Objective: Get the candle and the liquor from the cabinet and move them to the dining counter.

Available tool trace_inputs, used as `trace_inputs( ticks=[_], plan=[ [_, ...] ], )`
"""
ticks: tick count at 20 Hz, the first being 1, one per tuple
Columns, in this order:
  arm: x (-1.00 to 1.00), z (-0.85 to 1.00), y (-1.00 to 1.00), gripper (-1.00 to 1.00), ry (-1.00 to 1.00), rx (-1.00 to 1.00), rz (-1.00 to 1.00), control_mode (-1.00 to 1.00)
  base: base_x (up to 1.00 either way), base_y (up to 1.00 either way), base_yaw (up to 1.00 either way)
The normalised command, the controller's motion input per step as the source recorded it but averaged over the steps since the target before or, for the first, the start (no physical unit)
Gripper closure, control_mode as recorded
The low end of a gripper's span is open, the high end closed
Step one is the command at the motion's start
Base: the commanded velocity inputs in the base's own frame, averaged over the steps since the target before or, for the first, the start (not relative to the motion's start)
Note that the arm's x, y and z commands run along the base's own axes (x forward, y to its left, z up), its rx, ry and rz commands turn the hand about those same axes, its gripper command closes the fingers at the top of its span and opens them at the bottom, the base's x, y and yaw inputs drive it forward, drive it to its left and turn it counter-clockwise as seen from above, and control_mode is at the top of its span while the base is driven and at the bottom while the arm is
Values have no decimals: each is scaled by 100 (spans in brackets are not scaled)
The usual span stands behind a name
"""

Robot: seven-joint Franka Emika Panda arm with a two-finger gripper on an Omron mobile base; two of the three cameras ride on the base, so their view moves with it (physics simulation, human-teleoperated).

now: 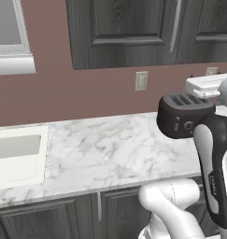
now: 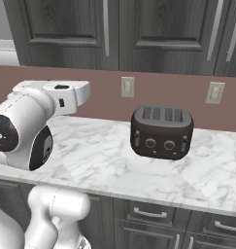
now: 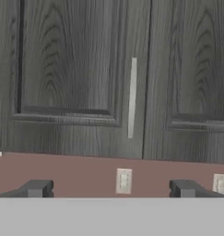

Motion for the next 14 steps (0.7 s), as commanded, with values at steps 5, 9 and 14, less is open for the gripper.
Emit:
trace_inputs(
  ticks=[5, 9, 14],
  plan=[
    [-29, 46, 0, -100, -12, 0, 0, -100, 0, 0, 0],
    [-19, 43, -7, -100, -8, 0, 0, -100, 0, 0, 0],
    [0, 26, -4, -100, -3, 0, 0, -100, 0, 0, 0]
  ],
)
